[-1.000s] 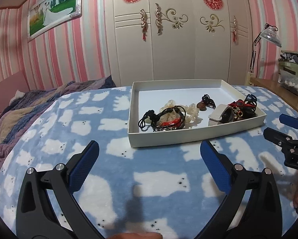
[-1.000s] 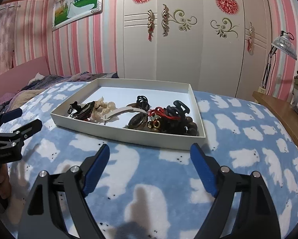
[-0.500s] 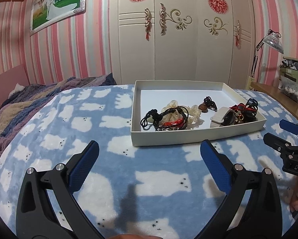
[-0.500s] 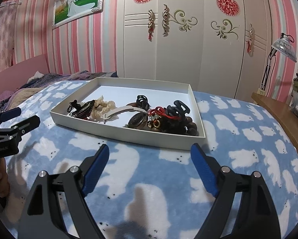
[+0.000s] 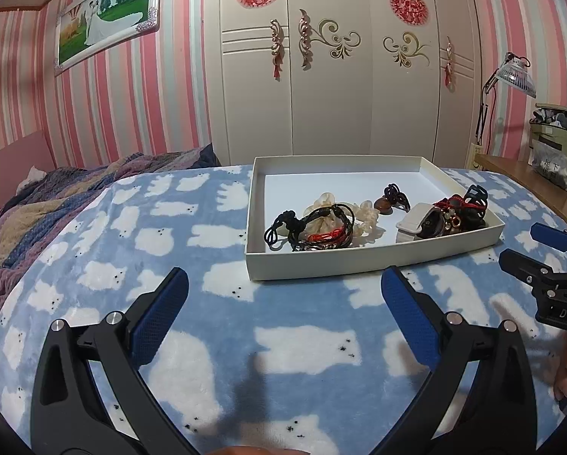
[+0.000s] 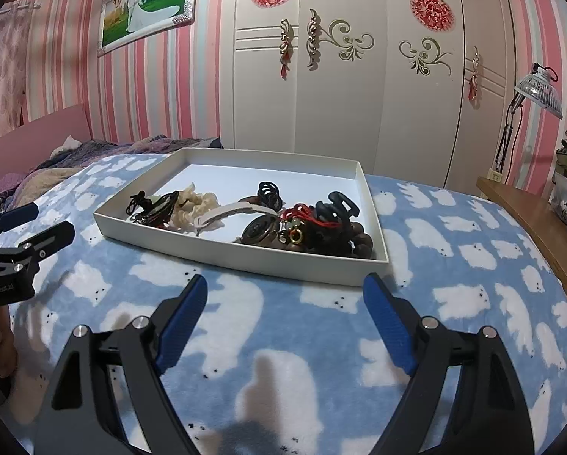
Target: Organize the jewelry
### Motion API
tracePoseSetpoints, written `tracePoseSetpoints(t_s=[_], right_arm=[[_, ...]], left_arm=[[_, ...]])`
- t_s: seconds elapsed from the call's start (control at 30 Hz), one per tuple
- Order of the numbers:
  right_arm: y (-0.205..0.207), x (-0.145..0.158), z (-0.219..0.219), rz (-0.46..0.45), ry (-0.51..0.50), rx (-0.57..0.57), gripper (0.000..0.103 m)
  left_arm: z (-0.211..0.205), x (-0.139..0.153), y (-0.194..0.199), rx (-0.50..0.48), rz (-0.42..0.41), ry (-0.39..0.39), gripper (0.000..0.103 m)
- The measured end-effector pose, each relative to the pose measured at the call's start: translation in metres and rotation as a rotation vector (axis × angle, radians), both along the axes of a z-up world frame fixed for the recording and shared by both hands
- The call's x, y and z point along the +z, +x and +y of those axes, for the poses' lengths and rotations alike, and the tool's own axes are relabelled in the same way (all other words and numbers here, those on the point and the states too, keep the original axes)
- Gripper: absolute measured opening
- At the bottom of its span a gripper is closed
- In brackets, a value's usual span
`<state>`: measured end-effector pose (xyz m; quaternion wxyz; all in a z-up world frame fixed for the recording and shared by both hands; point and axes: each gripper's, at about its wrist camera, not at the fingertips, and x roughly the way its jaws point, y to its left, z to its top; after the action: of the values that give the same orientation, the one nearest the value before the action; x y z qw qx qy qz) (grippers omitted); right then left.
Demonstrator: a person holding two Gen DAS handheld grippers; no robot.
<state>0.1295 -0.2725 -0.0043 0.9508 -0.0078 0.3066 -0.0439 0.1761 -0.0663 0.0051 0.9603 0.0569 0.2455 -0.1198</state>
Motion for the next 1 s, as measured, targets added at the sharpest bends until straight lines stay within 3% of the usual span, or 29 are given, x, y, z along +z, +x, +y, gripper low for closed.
tracePoseSetpoints(t_s=[0.17, 1.0], right_arm=[[-0.0005, 0.0004, -0.0002, -0.007, -0.001, -0.002, 0.091], [-0.0008, -0.0011, -0.0008, -0.007, -0.001, -0.006, 0.091]], left_arm=[[0.0000, 0.0003, -0.0009, 0.001, -0.005, 0.000, 0.100], [-0.0027, 0.0004, -0.0014, -0.001, -0.018, 0.010, 0.100]])
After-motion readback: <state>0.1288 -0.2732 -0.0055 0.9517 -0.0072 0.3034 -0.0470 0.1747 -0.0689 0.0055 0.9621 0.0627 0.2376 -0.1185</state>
